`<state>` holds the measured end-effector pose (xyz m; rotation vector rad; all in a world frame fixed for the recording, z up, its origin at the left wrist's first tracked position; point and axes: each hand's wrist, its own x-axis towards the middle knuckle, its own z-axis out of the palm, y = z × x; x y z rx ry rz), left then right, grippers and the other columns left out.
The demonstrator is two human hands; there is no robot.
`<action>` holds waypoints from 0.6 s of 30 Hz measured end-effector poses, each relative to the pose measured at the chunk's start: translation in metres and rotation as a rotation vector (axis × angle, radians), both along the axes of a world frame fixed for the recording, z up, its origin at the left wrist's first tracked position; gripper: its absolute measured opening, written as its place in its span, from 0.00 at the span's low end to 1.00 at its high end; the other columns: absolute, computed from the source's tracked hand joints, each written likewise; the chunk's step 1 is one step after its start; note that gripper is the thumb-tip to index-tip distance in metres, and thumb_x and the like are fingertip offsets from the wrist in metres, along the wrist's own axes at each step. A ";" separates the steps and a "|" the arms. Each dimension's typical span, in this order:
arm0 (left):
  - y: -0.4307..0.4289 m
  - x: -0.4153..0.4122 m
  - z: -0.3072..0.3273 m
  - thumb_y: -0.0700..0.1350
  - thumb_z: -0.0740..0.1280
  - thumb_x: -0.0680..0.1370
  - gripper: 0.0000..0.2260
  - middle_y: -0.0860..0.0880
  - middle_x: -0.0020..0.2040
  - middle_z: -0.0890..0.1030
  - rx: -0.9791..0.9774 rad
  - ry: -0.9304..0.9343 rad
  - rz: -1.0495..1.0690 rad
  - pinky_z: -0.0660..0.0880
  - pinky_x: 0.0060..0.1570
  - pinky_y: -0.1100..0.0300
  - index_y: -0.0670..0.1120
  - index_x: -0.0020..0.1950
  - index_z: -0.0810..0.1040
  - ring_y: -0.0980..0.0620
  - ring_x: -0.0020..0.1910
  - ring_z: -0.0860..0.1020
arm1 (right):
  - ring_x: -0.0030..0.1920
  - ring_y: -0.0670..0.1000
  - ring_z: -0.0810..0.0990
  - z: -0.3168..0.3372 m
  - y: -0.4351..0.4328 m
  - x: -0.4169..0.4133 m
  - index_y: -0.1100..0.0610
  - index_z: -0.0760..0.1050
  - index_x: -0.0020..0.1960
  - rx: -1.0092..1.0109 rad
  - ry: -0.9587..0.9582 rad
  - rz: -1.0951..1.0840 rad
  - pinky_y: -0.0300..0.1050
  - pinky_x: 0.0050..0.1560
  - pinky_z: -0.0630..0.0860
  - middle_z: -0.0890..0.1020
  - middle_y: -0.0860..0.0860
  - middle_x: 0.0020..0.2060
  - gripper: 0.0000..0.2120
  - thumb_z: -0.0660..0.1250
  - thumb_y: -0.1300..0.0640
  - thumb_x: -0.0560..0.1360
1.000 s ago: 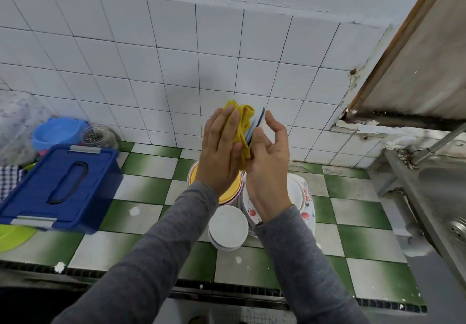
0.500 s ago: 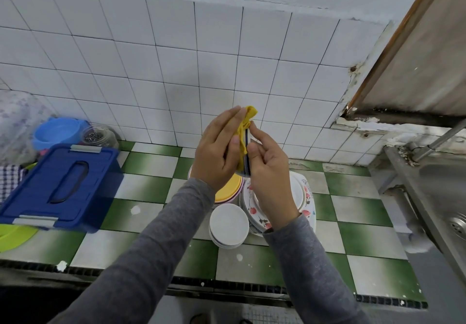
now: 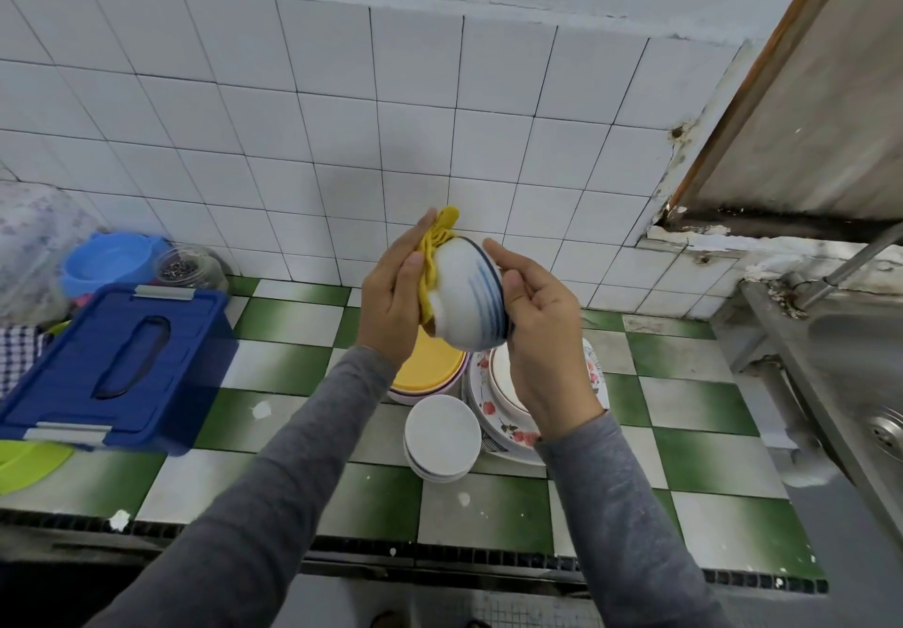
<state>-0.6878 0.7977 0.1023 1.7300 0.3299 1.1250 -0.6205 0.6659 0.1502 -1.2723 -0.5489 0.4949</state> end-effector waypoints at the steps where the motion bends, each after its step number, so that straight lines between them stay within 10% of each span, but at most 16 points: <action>1: -0.002 0.001 0.000 0.48 0.53 0.83 0.19 0.47 0.72 0.73 -0.083 -0.019 -0.013 0.67 0.72 0.52 0.49 0.72 0.70 0.51 0.71 0.71 | 0.53 0.44 0.82 0.001 0.000 0.002 0.52 0.80 0.56 0.057 0.098 0.011 0.39 0.50 0.80 0.84 0.46 0.53 0.15 0.56 0.65 0.84; 6: -0.019 0.011 -0.001 0.45 0.51 0.84 0.19 0.49 0.73 0.72 -0.248 -0.152 0.065 0.66 0.72 0.55 0.47 0.73 0.68 0.53 0.72 0.70 | 0.59 0.51 0.80 -0.004 0.005 0.002 0.55 0.77 0.60 0.283 0.514 -0.029 0.49 0.63 0.78 0.82 0.52 0.59 0.14 0.53 0.63 0.85; 10: -0.035 0.020 -0.005 0.44 0.51 0.83 0.20 0.46 0.72 0.70 -0.001 -0.180 0.279 0.65 0.71 0.59 0.39 0.74 0.65 0.55 0.72 0.68 | 0.57 0.52 0.81 -0.005 0.009 0.000 0.54 0.72 0.66 0.401 0.739 -0.051 0.51 0.58 0.79 0.77 0.56 0.66 0.15 0.51 0.62 0.85; 14: -0.031 0.024 -0.007 0.47 0.49 0.85 0.22 0.41 0.74 0.65 0.330 -0.106 0.338 0.62 0.74 0.53 0.35 0.76 0.62 0.49 0.75 0.64 | 0.64 0.55 0.79 -0.002 0.013 -0.001 0.53 0.73 0.63 0.410 0.702 -0.115 0.57 0.67 0.75 0.77 0.58 0.68 0.13 0.52 0.61 0.85; 18: -0.021 0.026 -0.006 0.46 0.49 0.85 0.20 0.41 0.73 0.66 0.670 -0.059 0.335 0.62 0.74 0.45 0.37 0.74 0.63 0.39 0.73 0.65 | 0.53 0.51 0.84 0.007 0.014 -0.007 0.52 0.74 0.63 0.370 0.552 -0.167 0.48 0.55 0.83 0.81 0.56 0.60 0.12 0.55 0.61 0.85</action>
